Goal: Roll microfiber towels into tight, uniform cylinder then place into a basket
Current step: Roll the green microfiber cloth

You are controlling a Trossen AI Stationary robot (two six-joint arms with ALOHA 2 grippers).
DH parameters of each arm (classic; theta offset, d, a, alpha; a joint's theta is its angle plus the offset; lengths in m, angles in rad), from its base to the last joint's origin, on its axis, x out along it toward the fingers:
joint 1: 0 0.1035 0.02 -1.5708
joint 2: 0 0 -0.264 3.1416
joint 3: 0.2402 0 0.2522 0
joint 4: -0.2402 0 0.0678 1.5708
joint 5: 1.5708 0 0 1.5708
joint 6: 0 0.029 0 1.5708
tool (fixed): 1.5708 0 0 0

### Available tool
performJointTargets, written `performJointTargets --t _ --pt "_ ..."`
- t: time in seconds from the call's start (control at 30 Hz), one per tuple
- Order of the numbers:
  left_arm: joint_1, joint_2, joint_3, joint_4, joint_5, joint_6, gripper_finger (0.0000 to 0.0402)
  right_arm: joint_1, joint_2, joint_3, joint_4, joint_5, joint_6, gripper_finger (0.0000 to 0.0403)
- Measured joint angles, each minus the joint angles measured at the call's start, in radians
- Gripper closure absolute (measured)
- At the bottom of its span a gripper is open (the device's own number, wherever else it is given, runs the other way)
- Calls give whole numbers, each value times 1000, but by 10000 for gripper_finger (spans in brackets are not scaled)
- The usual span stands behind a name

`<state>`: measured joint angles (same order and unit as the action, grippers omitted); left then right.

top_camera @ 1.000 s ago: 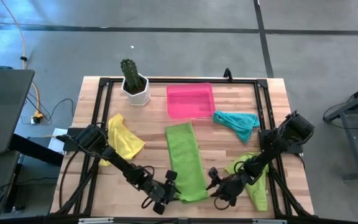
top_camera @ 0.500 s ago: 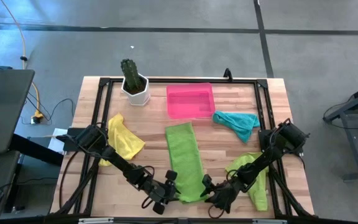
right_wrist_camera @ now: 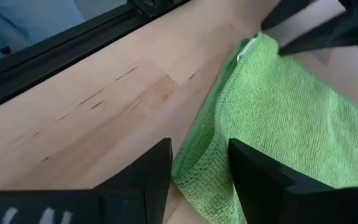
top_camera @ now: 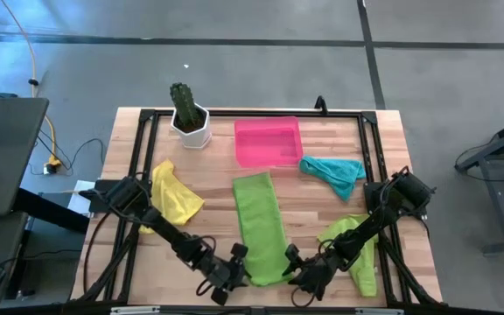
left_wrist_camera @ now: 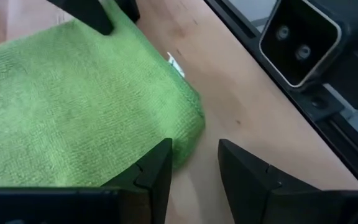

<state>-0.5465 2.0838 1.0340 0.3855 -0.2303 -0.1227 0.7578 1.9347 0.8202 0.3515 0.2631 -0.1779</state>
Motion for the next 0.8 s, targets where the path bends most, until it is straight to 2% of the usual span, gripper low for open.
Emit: performJointTargets --t 0.2,0.5,0.63,0.8 --pt "-13 0 0 0 -79 47 305 2 2 -1 -5 19 121 286" --pt "-13 0 0 8 -75 46 375 2 2 -2 -16 26 176 391" --pt "-18 1 0 38 -77 42 384 1 2 -3 -13 25 209 395" --pt "-21 -2 0 79 -96 43 366 0 2 -3 -13 24 301 400"
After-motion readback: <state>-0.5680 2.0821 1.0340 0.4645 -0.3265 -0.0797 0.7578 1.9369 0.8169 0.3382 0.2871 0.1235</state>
